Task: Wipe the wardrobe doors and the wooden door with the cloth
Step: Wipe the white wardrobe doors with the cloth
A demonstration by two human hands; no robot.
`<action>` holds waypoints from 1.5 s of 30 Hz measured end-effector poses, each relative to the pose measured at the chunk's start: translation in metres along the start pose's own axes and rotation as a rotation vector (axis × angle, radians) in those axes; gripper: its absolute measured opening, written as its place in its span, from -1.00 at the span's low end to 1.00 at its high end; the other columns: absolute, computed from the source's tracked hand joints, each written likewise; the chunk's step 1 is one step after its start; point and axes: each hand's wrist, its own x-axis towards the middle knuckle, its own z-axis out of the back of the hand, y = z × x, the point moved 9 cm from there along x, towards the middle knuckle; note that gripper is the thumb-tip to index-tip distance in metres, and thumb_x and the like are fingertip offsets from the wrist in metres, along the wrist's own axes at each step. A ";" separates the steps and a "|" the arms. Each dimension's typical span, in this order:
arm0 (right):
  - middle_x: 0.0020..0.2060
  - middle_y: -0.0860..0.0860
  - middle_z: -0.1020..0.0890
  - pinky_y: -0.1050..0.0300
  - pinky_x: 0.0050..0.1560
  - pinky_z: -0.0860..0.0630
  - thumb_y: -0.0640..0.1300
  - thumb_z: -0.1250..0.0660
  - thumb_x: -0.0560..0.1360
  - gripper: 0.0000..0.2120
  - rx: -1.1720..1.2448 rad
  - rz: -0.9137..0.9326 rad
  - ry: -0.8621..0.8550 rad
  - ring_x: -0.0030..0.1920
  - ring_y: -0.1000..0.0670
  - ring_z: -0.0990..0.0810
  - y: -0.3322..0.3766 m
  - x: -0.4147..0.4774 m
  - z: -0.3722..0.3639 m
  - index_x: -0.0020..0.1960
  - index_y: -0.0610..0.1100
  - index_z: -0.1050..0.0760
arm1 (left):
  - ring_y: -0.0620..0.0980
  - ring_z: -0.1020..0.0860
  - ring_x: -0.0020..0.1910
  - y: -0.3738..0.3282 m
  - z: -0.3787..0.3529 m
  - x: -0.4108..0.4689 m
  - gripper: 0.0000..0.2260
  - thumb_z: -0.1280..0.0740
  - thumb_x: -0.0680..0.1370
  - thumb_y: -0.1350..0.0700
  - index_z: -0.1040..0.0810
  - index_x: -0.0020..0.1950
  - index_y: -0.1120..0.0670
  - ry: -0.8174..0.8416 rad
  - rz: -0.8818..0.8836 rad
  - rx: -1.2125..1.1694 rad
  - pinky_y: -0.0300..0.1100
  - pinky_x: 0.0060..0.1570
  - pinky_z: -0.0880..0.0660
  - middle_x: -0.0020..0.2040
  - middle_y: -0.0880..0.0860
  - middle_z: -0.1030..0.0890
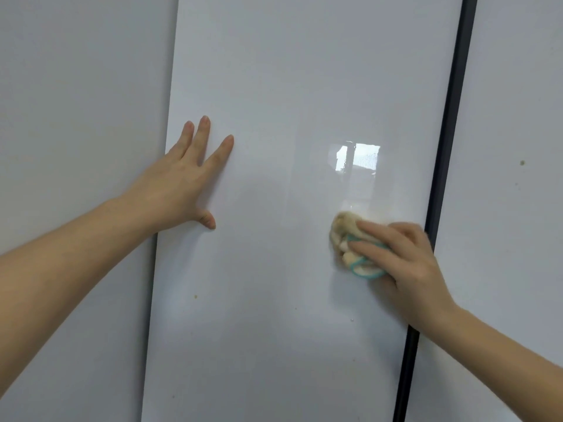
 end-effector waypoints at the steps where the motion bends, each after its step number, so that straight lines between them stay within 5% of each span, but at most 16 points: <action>1: 0.28 -0.02 -0.53 -0.02 0.16 -0.41 -0.36 -0.36 0.45 -0.66 0.016 0.063 0.030 0.03 -0.18 -0.44 0.015 -0.016 -0.007 0.17 -0.08 -0.59 | 0.15 0.31 0.55 0.000 0.000 0.000 0.27 -0.55 0.24 -0.25 0.42 0.53 -0.11 0.000 0.002 0.000 0.03 0.48 -0.09 0.53 0.10 0.43; 5: 0.32 0.05 -0.49 0.02 0.03 -0.42 -0.27 -0.23 0.59 -0.75 0.028 0.301 0.177 0.02 -0.12 -0.46 0.059 -0.058 -0.022 0.21 -0.04 -0.50 | 0.17 0.30 0.55 0.000 0.000 -0.001 0.27 -0.55 0.24 -0.25 0.41 0.53 -0.09 -0.001 0.000 0.010 0.04 0.48 -0.09 0.54 0.13 0.41; 11: 0.20 -0.04 -0.61 -0.09 -0.08 -0.46 -0.47 -0.49 0.27 -0.58 -0.009 -0.015 -0.011 -0.05 -0.20 -0.49 0.013 0.012 -0.010 0.05 -0.14 -0.68 | 0.15 0.32 0.55 0.000 0.000 0.000 0.27 -0.55 0.24 -0.24 0.41 0.53 -0.10 -0.004 0.003 0.007 0.04 0.48 -0.11 0.54 0.11 0.41; 18: 0.27 0.04 -0.51 -0.02 -0.15 -0.47 -0.25 -0.16 0.63 -0.78 0.095 0.222 0.129 -0.10 -0.13 -0.46 0.079 -0.051 -0.041 0.15 -0.03 -0.49 | 0.18 0.30 0.55 0.001 -0.002 0.000 0.27 -0.56 0.24 -0.23 0.39 0.54 -0.08 -0.009 -0.003 0.010 0.06 0.49 -0.08 0.54 0.14 0.40; 24: 0.22 -0.04 -0.61 -0.05 -0.11 -0.44 -0.42 -0.45 0.29 -0.60 0.035 -0.030 0.001 -0.05 -0.17 -0.48 0.043 0.019 -0.032 0.03 -0.06 -0.66 | 0.17 0.29 0.55 0.002 -0.002 0.001 0.27 -0.56 0.24 -0.24 0.39 0.54 -0.09 -0.018 -0.004 0.005 0.06 0.48 -0.11 0.54 0.12 0.40; 27: 0.23 -0.05 -0.61 -0.01 -0.13 -0.46 -0.28 -0.34 0.52 -0.81 0.054 0.060 0.046 -0.11 -0.17 -0.51 0.081 -0.008 -0.052 0.01 -0.06 -0.68 | 0.17 0.29 0.55 0.003 -0.002 0.001 0.26 -0.55 0.25 -0.24 0.38 0.54 -0.08 -0.013 -0.010 0.009 0.03 0.49 -0.07 0.54 0.13 0.40; 30: 0.22 0.02 -0.61 0.02 -0.16 -0.45 -0.15 -0.15 0.67 -0.71 0.082 0.181 0.149 -0.09 -0.11 -0.47 0.119 -0.039 -0.066 0.00 0.00 -0.65 | 0.18 0.29 0.55 0.002 -0.003 0.001 0.26 -0.55 0.25 -0.24 0.37 0.55 -0.07 -0.012 -0.011 0.011 0.03 0.49 -0.06 0.54 0.14 0.39; 33: 0.19 0.05 -0.63 0.02 -0.17 -0.42 -0.18 -0.19 0.62 -0.72 0.055 0.088 0.054 -0.06 -0.12 -0.47 0.105 -0.002 -0.058 -0.02 0.03 -0.66 | 0.19 0.29 0.55 0.002 -0.004 0.002 0.26 -0.55 0.25 -0.24 0.37 0.55 -0.06 -0.013 -0.014 0.011 0.03 0.49 -0.04 0.54 0.16 0.39; 36: 0.17 0.03 -0.64 0.00 -0.20 -0.45 -0.36 -0.38 0.37 -0.70 0.019 -0.110 -0.094 -0.12 -0.16 -0.50 0.080 0.043 -0.053 -0.05 -0.02 -0.68 | 0.21 0.29 0.55 0.004 -0.004 0.003 0.25 -0.54 0.25 -0.25 0.35 0.56 -0.04 -0.011 -0.013 0.024 0.02 0.50 0.01 0.55 0.18 0.37; 38: 0.17 0.04 -0.65 0.02 -0.22 -0.46 -0.32 -0.31 0.50 -0.74 0.026 -0.096 -0.105 -0.17 -0.15 -0.50 0.099 0.043 -0.064 -0.07 -0.02 -0.68 | 0.24 0.28 0.54 0.003 -0.003 0.003 0.25 -0.53 0.24 -0.27 0.34 0.56 -0.06 -0.029 -0.015 0.043 0.04 0.50 0.02 0.55 0.20 0.35; 42: 0.19 0.07 -0.62 0.05 -0.24 -0.42 -0.21 -0.12 0.64 -0.66 0.039 0.148 0.048 -0.14 -0.11 -0.45 0.161 0.001 -0.096 -0.10 0.00 -0.63 | 0.23 0.27 0.55 0.006 -0.005 0.001 0.24 -0.54 0.24 -0.27 0.37 0.54 -0.14 -0.012 0.019 0.007 0.08 0.47 -0.13 0.54 0.20 0.36; 45: 0.14 0.10 -0.65 0.08 -0.26 -0.37 -0.24 -0.14 0.61 -0.66 0.036 0.086 0.003 -0.16 -0.11 -0.50 0.149 0.028 -0.093 -0.11 0.01 -0.64 | 0.17 0.25 0.56 0.008 -0.003 0.002 0.22 -0.54 0.24 -0.27 0.35 0.53 -0.18 -0.017 0.018 0.002 0.10 0.38 -0.29 0.55 0.14 0.37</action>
